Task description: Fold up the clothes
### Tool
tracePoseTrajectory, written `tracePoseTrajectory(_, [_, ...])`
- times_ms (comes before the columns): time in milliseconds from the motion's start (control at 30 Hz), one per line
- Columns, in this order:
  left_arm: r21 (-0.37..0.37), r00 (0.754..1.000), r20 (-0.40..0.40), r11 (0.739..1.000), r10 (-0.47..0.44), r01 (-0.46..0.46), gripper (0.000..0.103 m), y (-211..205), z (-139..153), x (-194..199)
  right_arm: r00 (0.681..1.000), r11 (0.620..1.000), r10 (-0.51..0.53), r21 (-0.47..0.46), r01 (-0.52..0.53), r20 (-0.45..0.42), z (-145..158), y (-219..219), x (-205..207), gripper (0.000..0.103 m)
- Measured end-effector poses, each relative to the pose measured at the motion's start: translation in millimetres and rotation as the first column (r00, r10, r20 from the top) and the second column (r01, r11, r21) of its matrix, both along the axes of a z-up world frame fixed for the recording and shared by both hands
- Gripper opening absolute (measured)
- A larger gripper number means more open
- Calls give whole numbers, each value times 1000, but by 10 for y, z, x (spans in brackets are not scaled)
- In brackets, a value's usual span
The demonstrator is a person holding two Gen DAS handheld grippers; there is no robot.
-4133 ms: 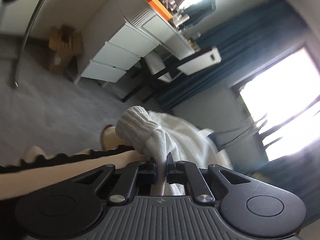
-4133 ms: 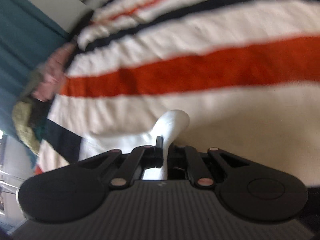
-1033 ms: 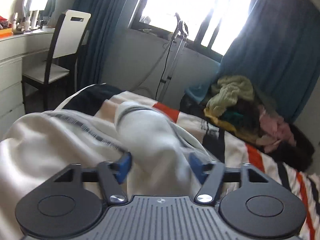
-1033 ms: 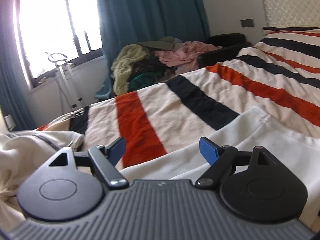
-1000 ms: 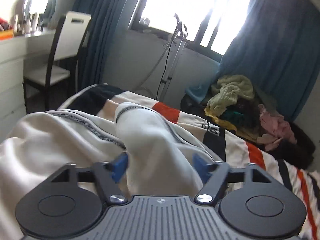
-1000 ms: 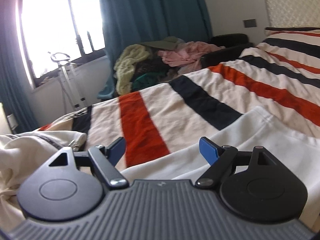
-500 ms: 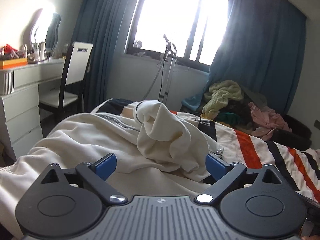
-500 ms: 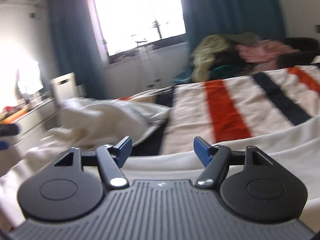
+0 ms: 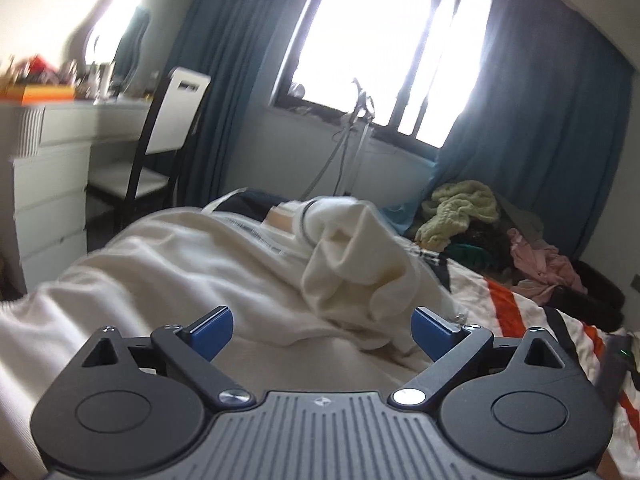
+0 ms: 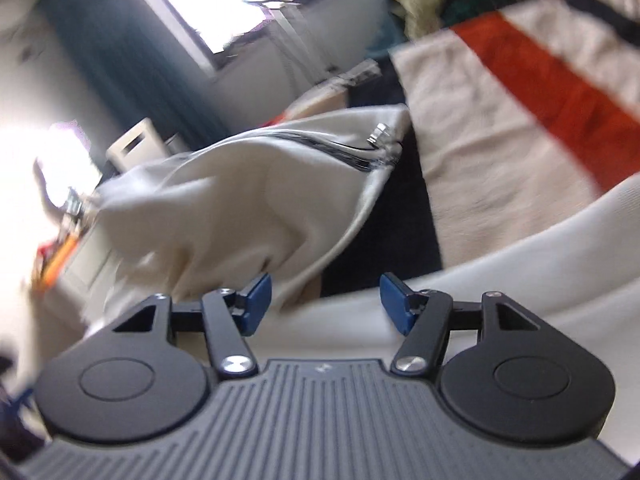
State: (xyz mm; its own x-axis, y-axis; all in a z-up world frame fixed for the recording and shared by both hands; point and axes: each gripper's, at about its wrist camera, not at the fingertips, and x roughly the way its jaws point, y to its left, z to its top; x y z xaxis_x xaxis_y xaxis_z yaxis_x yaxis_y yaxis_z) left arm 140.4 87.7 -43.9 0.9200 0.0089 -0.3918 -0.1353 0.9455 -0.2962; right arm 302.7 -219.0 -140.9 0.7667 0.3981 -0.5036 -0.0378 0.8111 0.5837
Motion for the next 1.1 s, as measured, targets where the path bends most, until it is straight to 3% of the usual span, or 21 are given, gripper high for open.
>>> tracePoseTrajectory(100, [-32, 1000, -28, 999, -5, 4, 97, 47, -145, 100, 999, 999, -33, 2, 33, -25, -107, 97, 311, 61])
tracePoseTrajectory(167, [-51, 999, -46, 999, -7, 4, 97, 57, -228, 179, 999, 999, -36, -2, 36, -32, -120, 156, 478, 40])
tracePoseTrajectory(200, [-60, 999, -54, 998, -7, 4, 97, 60, -268, 219, 999, 1000, -20, -11, 20, -34, -97, 169, 526, 14])
tracePoseTrajectory(233, [-68, 998, -64, 998, -7, 2, 97, 64, -303, 254, 999, 1000, -7, -22, 6, -36, -70, 181, 571, 9])
tracePoseTrajectory(433, [-101, 995, -97, 995, 13, -23, 97, 117, -391, 334, 994, 983, -96, -152, 103, 53, 303, -265, 570, 8])
tracePoseTrajectory(533, [-106, 995, -92, 994, 25, -34, 97, 131, -389, 342, 985, 945, -128, -287, 156, 113, 524, -667, 519, 8])
tracePoseTrajectory(600, [-106, 995, -94, 994, 28, -38, 97, 130, -386, 362, 975, 920, -176, -330, 213, 138, 636, -958, 472, 8])
tracePoseTrajectory(833, [-79, 994, -102, 996, 32, -40, 97, 81, -403, 398, 896, 820, -415, -361, 445, 161, 733, -2153, 346, 8])
tracePoseTrajectory(867, [-82, 994, -105, 996, 33, -42, 97, 85, -409, 405, 888, 813, -434, -358, 459, 155, 707, -2293, 313, 9])
tracePoseTrajectory(967, [-89, 993, -115, 995, 38, -49, 97, 98, -426, 421, 889, 814, -440, -362, 455, 127, 534, -2475, 179, 37])
tracePoseTrajectory(1033, [-94, 992, -118, 994, 46, -57, 97, 104, -430, 416, 868, 805, -482, -329, 494, 123, 446, -2523, 31, 70])
tracePoseTrajectory(1100, [-92, 992, -119, 994, 47, -58, 97, 93, -430, 400, 836, 798, -536, -255, 547, 116, 380, -2552, -156, 77])
